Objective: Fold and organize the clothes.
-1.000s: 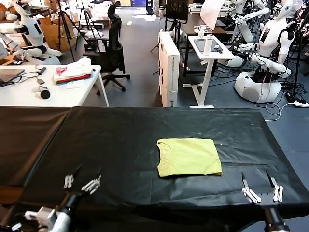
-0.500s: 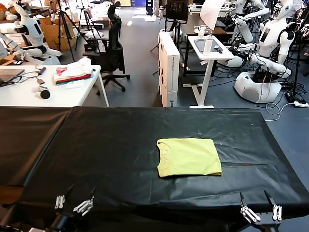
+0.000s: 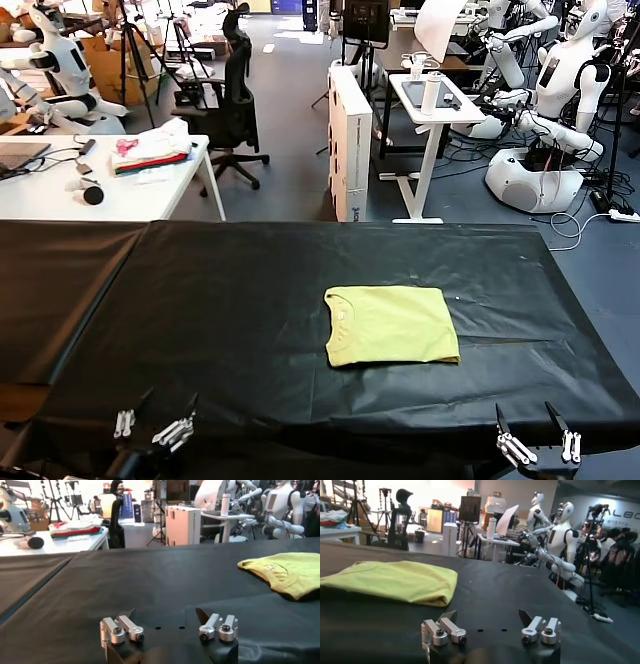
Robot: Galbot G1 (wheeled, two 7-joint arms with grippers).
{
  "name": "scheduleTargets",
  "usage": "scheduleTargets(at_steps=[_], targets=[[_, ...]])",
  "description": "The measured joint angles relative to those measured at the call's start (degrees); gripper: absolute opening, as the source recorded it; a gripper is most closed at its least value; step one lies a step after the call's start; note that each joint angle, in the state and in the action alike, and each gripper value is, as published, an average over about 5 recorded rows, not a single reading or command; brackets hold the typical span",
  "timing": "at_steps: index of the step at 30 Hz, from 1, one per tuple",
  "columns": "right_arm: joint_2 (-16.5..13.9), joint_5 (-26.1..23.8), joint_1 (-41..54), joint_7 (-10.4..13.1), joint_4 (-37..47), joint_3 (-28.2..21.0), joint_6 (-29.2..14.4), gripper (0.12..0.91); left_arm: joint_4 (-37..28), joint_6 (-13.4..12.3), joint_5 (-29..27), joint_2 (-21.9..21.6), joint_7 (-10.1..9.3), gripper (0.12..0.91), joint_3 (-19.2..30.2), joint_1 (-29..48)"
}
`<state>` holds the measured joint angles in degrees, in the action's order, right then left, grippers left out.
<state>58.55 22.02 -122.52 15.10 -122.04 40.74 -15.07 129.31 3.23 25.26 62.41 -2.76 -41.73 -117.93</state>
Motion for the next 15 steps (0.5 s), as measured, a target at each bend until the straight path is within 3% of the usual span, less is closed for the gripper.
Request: scheduleTargets(at_steps=[15], targets=[[-0.3, 0.3, -0.3, -0.2, -0.1, -0.2, 0.2, 0.907, -0.6, -0.4, 0.0, -0.3, 1.04, 0.907, 0.0, 0.4]])
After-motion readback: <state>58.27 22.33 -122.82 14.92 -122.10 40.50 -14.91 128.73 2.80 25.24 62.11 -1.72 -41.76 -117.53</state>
